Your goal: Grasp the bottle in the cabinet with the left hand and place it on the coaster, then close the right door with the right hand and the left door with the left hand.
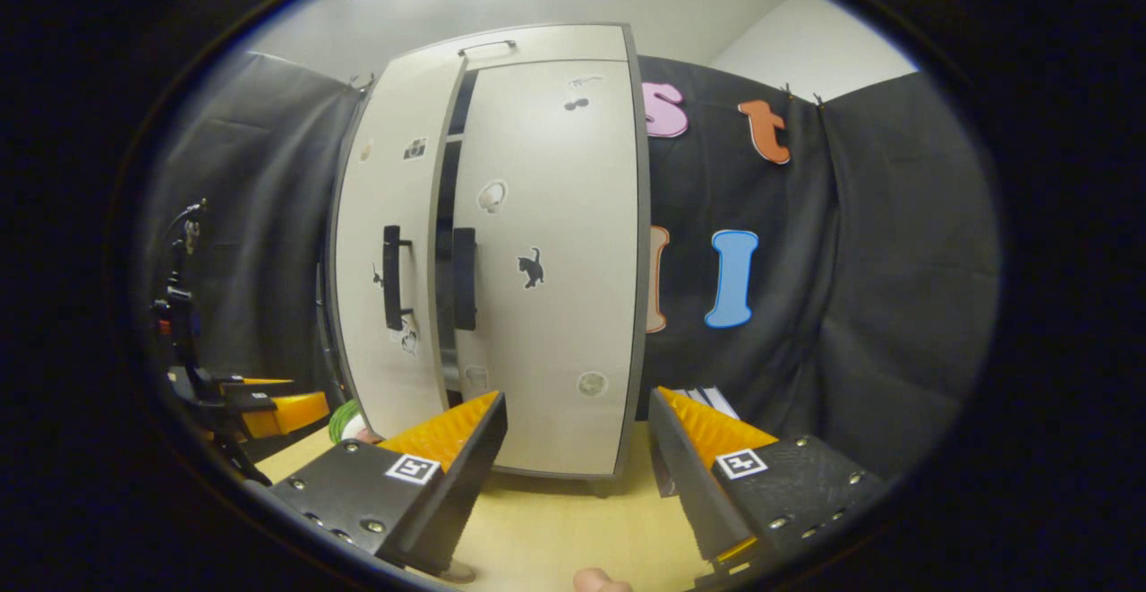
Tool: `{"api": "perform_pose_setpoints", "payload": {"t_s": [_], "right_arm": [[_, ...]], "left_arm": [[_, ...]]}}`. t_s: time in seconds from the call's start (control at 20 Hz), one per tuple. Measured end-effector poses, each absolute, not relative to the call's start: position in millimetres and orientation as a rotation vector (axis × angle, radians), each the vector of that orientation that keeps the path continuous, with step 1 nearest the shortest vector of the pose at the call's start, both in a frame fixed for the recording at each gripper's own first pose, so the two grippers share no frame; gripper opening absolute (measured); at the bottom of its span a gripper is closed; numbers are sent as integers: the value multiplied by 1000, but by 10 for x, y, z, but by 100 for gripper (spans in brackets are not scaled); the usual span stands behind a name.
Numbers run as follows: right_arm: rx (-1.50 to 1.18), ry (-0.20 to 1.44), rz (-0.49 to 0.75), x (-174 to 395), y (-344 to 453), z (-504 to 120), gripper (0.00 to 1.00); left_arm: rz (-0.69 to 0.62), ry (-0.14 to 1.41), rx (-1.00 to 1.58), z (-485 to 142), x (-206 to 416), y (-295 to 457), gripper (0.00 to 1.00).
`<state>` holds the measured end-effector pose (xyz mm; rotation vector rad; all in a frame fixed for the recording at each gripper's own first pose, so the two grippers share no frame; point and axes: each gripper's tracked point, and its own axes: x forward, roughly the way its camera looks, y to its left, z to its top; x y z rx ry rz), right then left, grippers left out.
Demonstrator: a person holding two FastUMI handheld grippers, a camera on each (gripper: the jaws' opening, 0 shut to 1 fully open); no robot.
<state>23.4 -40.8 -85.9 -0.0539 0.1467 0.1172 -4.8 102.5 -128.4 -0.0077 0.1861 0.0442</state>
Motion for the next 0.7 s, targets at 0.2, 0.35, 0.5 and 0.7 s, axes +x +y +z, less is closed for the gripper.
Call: {"api": "perform_pose_setpoints", "payload": {"t_s": [0.2,0.35,0.5,0.7], "right_arm": [[-59,142,119,238,-432,-847,93],[-54,138,118,252,-467,-832,93],[-54,124,110,273,-558,-788,96],[-65,95,88,293,-800,-650,96]], "left_arm": [[43,182,-19,-1259,-26,971,87],[51,190,-26,-1222,-12,922,87],[26,178,-56,-1043,15,713,87],[-7,114,-76,-567,152,297,93]]}}
